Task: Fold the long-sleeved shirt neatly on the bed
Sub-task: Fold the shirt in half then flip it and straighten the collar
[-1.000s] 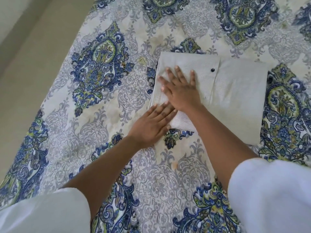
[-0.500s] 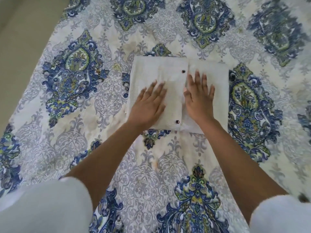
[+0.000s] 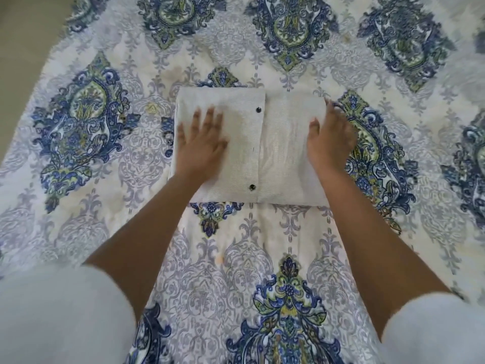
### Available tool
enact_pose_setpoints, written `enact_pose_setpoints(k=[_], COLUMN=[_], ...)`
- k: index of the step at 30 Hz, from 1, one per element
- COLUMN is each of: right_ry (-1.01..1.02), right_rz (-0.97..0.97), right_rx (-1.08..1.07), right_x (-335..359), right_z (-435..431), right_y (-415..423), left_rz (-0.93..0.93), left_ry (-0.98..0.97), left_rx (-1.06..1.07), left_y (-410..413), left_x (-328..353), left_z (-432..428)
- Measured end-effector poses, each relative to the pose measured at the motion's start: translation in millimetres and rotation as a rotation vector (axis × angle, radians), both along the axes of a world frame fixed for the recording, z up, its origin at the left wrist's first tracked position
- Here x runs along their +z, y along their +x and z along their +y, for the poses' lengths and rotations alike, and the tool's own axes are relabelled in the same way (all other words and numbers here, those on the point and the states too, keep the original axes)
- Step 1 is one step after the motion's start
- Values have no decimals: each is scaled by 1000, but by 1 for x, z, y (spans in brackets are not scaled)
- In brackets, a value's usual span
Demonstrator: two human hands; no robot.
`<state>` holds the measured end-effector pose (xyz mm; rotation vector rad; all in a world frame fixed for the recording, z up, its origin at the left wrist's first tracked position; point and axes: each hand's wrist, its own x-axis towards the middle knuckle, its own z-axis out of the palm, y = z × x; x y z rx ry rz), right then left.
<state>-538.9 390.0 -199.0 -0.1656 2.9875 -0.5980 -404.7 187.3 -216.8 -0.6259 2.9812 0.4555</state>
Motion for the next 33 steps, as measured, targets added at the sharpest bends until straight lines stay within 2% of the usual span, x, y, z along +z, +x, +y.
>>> enact_pose_setpoints(k=[1,3,6,8,10,13,14,18,21,23,26,30,33], right_ry=[-84,-288,-545,-677,-778,-843,-852,-1023,-1130,-1132,-1082,-943,-702], right_rz=[-26,-216,-518,-680,-826,-954,-967,-880,-773,-716,-638,-536,-387], right_rx=[-77,-217,-279,-296,-320,-303,-301,-295,-254,-201,-79,135,295], right_x=[4,8,12,17,18,29,33,51,80,110,163,239,280], right_z=[9,25,34,35,37,39,38,37,42,48,57,67,68], right_y=[7,21,29,30,29,35,38,48,49,52,59,83,114], left_rz=[46,39,-166,-181,-64,291,304,225,256,275,276,188,63], left_ry=[28,130,78,80,244,676,778,1077,1268,1393,1571,1764,1693], left_rx=[103,219,57,40,201,626,701,836,810,797,802,748,608], left_y=[9,33,59,61,55,45,43,47,60,70,86,95,92], left_x=[3,7,-1,-2,5,22,30,47,58,65,73,84,106], left_z=[-2,-6,-5,-7,-5,-5,-6,-16,-6,14,58,121,160])
